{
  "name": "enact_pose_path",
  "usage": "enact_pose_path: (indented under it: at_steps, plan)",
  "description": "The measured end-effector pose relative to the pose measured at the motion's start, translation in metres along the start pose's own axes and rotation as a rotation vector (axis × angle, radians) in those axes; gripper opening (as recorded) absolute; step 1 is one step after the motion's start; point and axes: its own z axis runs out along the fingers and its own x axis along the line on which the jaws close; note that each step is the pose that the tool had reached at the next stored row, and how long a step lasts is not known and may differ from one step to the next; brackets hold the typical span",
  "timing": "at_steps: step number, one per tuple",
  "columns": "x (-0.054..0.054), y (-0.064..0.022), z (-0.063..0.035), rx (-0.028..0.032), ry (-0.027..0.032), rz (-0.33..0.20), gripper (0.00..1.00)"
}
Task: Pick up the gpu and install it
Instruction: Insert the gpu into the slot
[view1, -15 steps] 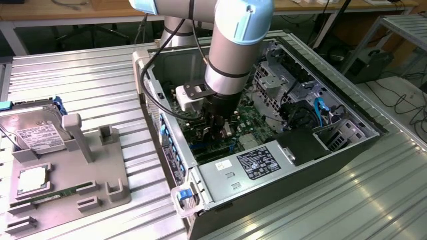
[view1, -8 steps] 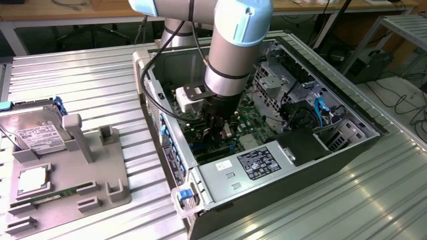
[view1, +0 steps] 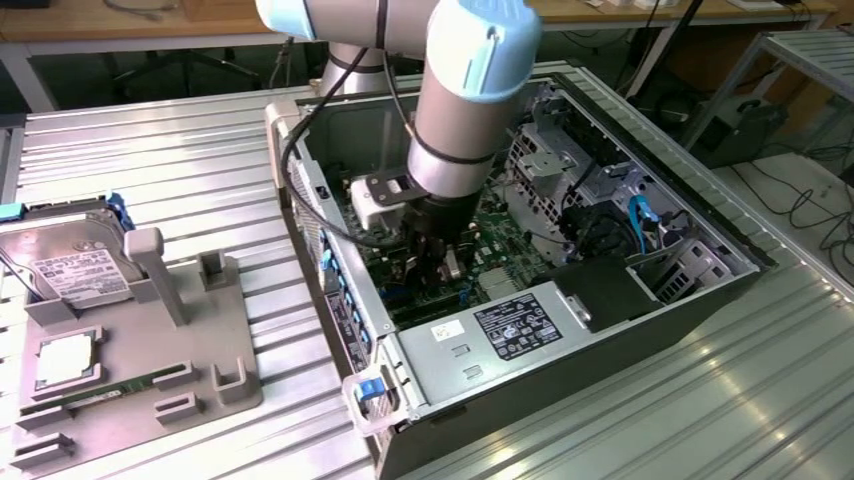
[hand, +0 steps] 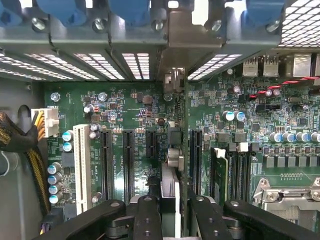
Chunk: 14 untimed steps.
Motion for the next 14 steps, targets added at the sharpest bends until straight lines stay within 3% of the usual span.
enact_pose_path:
  at_steps: [2,3,6,12,13,14]
  plan:
    - [0.000,0.0002,-0.0008,-0.0008,0.0027,0.000,0.29]
    - [0.001,0.0002,-0.0017,-0.0018,0.0047,0.000,0.35]
    - [0.000,0.0002,-0.0070,-0.0005,0.0042,0.000,0.35]
    - [-0.001,0.0002,-0.0344,-0.0003,0.0062,0.000,0.35]
    - [-0.001,0.0002,-0.0459,-0.0002,0.0061,0.000,0.35]
    - [-0.001,0.0003,-0.0508,-0.0002,0.0061,0.000,0.35]
